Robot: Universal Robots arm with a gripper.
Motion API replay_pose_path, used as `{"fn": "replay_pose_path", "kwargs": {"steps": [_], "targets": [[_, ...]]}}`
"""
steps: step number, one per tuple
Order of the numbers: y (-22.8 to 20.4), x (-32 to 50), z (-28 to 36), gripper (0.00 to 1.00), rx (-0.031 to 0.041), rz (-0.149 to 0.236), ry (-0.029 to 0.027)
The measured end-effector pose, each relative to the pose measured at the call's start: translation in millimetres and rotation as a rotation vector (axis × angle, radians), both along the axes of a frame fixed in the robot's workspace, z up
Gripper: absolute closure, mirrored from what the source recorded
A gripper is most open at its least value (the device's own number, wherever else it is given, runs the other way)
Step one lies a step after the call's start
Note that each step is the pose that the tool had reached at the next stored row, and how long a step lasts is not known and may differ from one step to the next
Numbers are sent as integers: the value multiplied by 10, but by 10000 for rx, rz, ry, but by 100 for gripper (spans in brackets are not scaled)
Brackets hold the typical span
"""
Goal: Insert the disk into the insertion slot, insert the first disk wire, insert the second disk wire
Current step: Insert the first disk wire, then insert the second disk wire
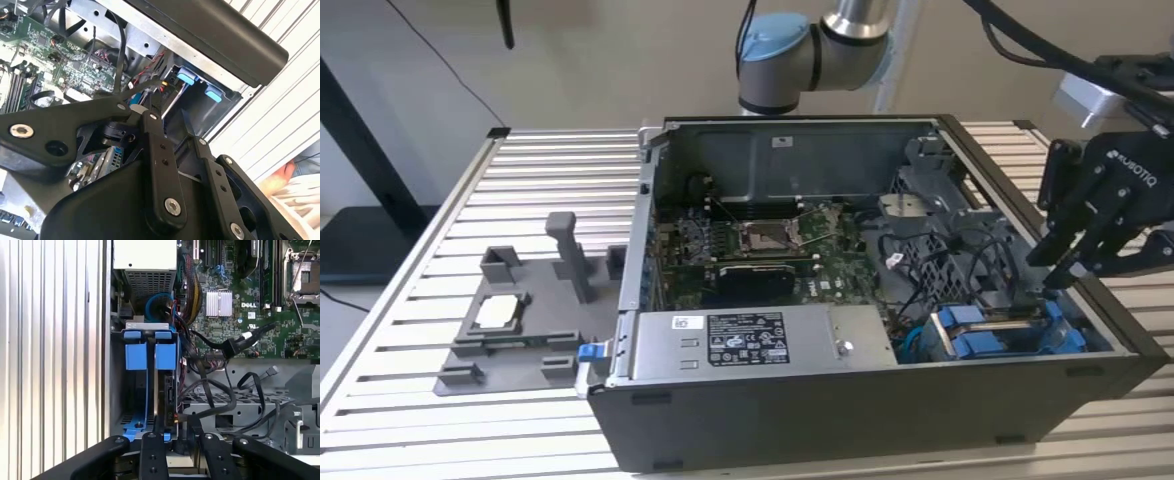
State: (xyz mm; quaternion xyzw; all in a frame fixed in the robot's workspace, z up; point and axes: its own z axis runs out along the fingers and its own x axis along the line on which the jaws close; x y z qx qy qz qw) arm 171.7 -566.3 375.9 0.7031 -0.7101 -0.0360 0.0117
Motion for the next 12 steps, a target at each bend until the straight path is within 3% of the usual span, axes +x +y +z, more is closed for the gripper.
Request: {"fn": "replay_pose_path", "kwargs": {"steps": [6, 12], "targets": [[43, -3, 68, 67, -8, -1, -6], [209, -5, 72, 67, -19, 0, -17]]}}
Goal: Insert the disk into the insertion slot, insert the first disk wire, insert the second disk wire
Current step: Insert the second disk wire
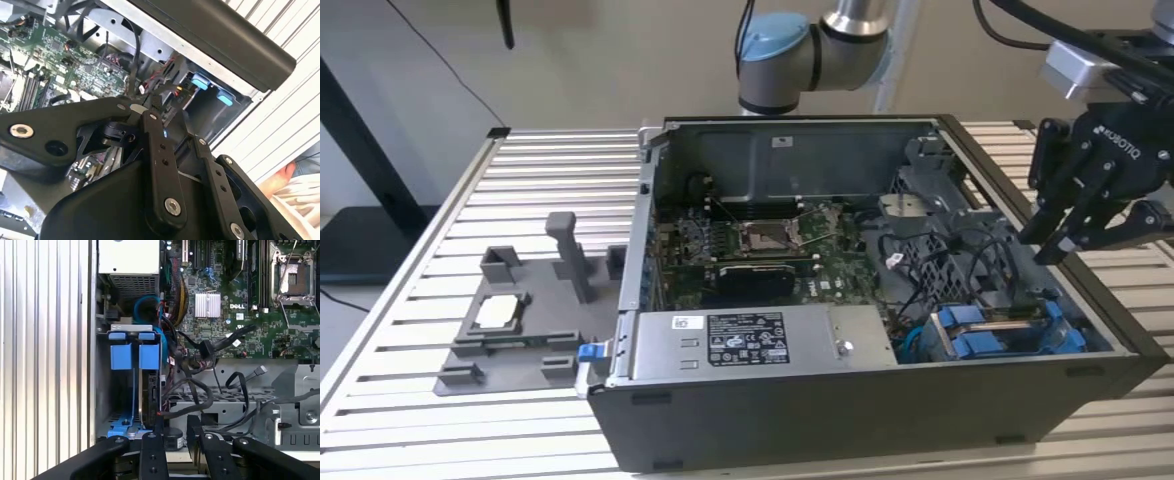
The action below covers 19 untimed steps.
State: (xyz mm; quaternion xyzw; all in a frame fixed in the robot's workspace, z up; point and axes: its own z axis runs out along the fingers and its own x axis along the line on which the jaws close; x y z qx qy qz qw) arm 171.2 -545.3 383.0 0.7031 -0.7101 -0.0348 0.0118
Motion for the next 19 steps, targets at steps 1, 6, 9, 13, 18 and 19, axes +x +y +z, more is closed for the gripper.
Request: {"fn": "replay_pose_path", "kwargs": {"steps": [1, 6, 9, 13, 18, 19], "targets": [[30, -1, 0, 67, -1, 0, -1], [153, -9, -1, 67, -4, 0, -12], [173, -60, -1, 67, -4, 0, -98], [182, -170, -1, 67, -5, -1, -289], [196, -326, 0, 67, -5, -1, -527], [199, -357, -1, 67, -4, -1, -572]]}}
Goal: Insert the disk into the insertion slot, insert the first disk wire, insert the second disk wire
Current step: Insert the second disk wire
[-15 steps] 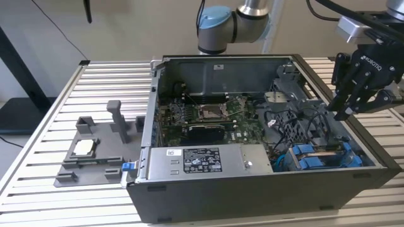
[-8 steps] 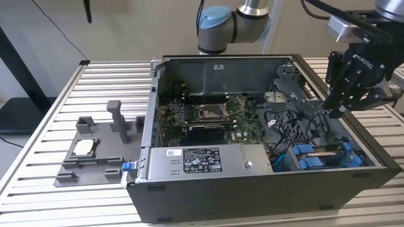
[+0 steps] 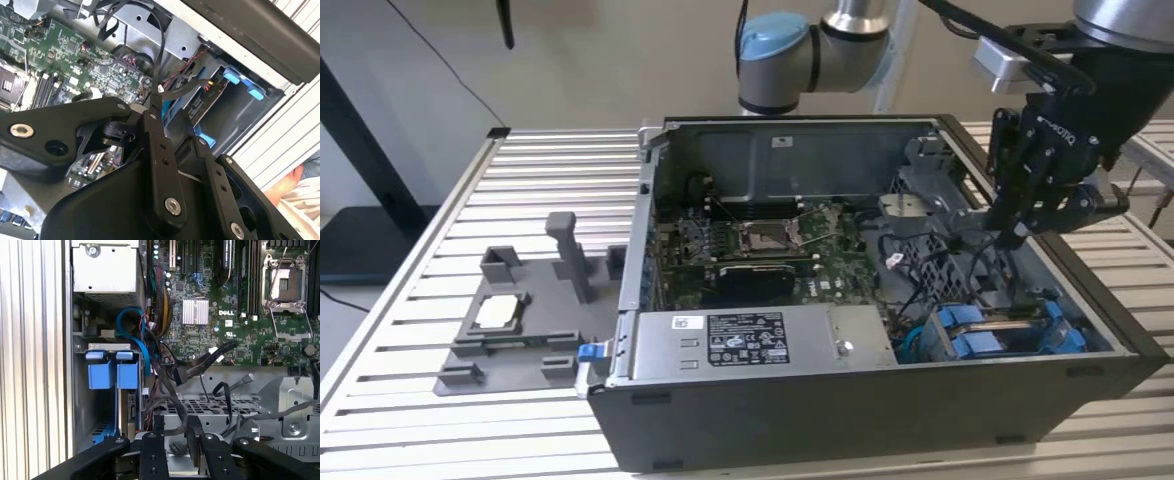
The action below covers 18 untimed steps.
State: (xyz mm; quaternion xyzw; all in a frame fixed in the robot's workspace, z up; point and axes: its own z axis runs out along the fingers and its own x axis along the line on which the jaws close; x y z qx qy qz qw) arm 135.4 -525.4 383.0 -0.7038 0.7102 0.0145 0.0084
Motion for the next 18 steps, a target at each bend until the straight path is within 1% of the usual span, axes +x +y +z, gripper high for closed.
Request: {"fn": "replay_pose_path", "kwargs": {"steps": [10, 13, 15, 17, 18], "targets": [[35, -314, 0, 67, -1, 1, -421], [46, -409, 0, 67, -1, 0, -563], [55, -474, 0, 67, -1, 2, -674], [61, -530, 0, 67, -4, 0, -800], [66, -553, 0, 67, -11, 0, -893]]}}
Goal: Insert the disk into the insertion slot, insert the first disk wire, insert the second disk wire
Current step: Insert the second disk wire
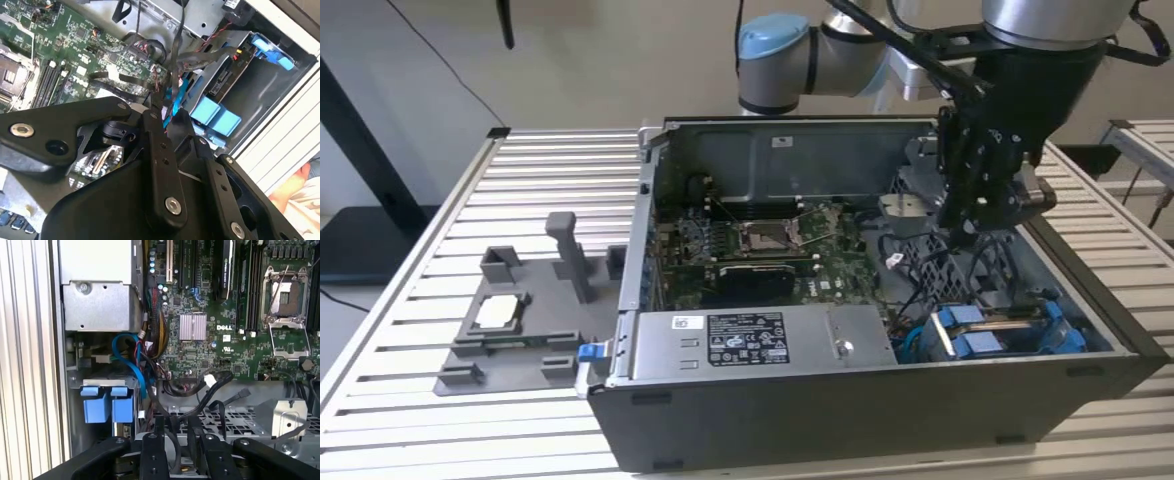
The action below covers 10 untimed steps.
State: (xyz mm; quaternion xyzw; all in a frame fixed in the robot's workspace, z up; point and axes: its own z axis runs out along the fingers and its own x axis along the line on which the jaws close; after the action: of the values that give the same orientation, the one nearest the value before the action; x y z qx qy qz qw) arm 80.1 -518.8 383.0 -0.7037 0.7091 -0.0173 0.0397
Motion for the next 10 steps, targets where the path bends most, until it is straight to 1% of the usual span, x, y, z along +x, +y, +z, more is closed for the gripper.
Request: {"fn": "replay_pose_path", "kwargs": {"steps": [2, 3, 4, 5, 6, 7, 8, 9, 10], "targets": [[10, -32, -1, 67, -23, 1, -284], [13, -49, -1, 67, -51, 0, -453], [17, -65, -3, 67, -94, 1, -617], [19, -83, -4, 67, -153, 3, -767], [21, -98, -6, 67, -214, 4, -890], [24, -113, -8, 67, -280, 6, -994], [27, -128, -10, 67, -349, 9, -1075], [32, -139, -12, 67, -420, 15, -1133], [39, -148, -16, 67, -478, 30, -1174]]}}
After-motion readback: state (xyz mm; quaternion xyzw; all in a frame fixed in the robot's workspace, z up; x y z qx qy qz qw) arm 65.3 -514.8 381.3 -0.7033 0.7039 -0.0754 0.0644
